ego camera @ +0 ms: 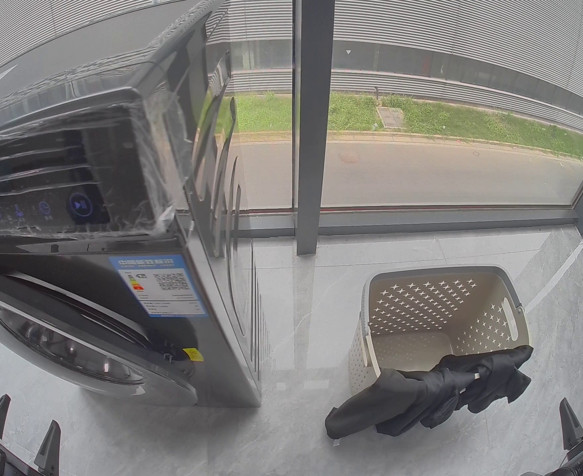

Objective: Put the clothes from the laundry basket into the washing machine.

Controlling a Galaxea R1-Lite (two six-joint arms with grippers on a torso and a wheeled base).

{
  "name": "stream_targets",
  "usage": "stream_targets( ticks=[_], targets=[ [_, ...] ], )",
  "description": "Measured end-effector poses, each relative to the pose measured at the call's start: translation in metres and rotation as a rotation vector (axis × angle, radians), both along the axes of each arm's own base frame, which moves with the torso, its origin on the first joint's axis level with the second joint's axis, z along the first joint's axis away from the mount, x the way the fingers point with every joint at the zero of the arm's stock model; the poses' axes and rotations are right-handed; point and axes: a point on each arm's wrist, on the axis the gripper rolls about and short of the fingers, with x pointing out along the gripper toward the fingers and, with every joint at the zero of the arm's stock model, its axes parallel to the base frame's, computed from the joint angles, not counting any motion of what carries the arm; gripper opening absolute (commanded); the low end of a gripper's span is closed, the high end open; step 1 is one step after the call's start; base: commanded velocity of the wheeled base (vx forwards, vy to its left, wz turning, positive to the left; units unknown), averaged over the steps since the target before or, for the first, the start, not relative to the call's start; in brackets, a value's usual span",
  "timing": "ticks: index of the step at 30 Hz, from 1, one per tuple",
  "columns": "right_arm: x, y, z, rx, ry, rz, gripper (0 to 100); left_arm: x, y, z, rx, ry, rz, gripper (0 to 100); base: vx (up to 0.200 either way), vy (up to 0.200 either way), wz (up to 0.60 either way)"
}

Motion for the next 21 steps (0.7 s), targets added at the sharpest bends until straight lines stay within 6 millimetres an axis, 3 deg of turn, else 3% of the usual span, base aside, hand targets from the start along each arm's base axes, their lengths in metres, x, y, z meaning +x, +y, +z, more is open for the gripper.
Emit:
stream_targets(
  ticks=[8,17,21],
  targets=[
    [0.0,0.0,0.0,0.0,0.0,0.0,100,0.0,0.0,0.0,0.0,0.0,0.0,100,-0.2,0.0,0.0],
    [0.0,0.0,0.0,0.0,0.0,0.0,100,0.0,0.0,0.0,0.0,0.0,0.0,100,0.0,0.0,0.0],
    [0.0,0.0,0.0,0.0,0.0,0.0,100,0.0,0.0,0.0,0.0,0.0,0.0,100,0.0,0.2,0.0]
  ],
)
